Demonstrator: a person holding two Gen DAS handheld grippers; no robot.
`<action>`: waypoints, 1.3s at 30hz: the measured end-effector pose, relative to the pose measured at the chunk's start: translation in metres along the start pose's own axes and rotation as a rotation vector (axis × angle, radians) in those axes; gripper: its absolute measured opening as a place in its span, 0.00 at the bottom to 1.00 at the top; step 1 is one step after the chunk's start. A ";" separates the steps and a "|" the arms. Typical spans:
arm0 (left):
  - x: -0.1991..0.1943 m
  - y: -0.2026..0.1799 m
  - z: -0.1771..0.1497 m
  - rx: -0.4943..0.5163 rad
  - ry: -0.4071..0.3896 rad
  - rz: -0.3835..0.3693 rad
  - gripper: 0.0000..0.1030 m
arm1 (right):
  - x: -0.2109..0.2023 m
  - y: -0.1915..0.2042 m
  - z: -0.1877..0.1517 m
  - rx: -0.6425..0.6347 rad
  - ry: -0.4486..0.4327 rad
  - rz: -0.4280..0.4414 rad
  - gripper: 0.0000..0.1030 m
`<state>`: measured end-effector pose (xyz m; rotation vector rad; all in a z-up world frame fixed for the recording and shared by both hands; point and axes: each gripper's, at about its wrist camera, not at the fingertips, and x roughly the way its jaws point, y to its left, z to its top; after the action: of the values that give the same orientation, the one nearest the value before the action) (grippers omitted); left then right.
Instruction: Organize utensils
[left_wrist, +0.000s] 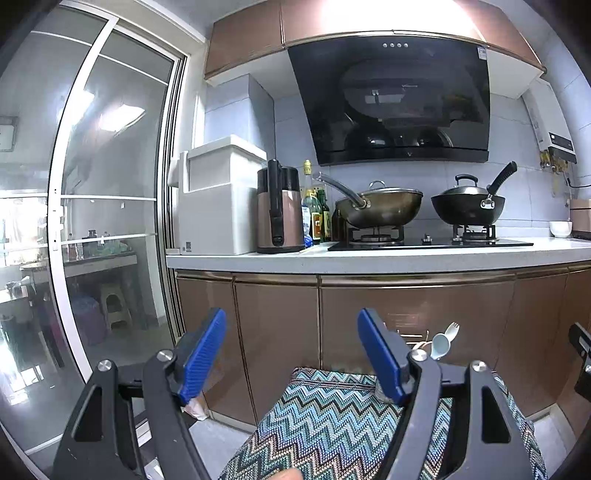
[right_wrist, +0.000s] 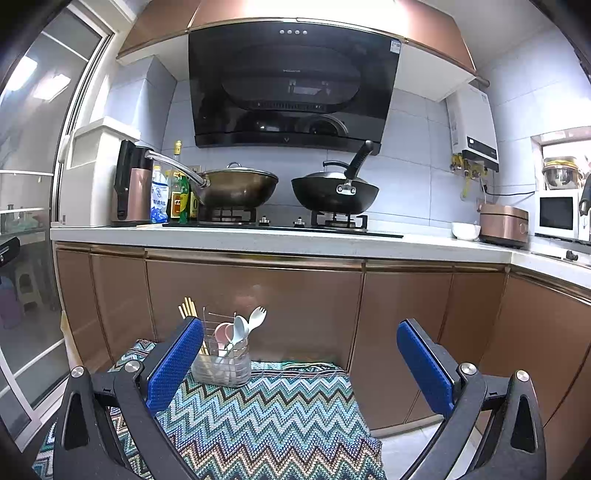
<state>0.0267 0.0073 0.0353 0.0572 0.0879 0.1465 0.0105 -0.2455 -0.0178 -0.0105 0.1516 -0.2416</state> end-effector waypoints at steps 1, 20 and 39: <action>-0.001 0.000 0.000 -0.002 -0.005 0.002 0.70 | 0.000 -0.001 0.001 0.001 -0.001 -0.001 1.00; -0.001 0.004 0.000 -0.025 0.017 -0.015 0.70 | 0.002 -0.001 -0.002 0.002 0.007 -0.003 1.00; -0.003 0.004 -0.004 -0.027 0.027 -0.030 0.70 | 0.000 -0.002 -0.002 0.002 0.011 0.000 1.00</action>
<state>0.0228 0.0110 0.0321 0.0272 0.1140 0.1179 0.0094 -0.2474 -0.0200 -0.0071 0.1621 -0.2419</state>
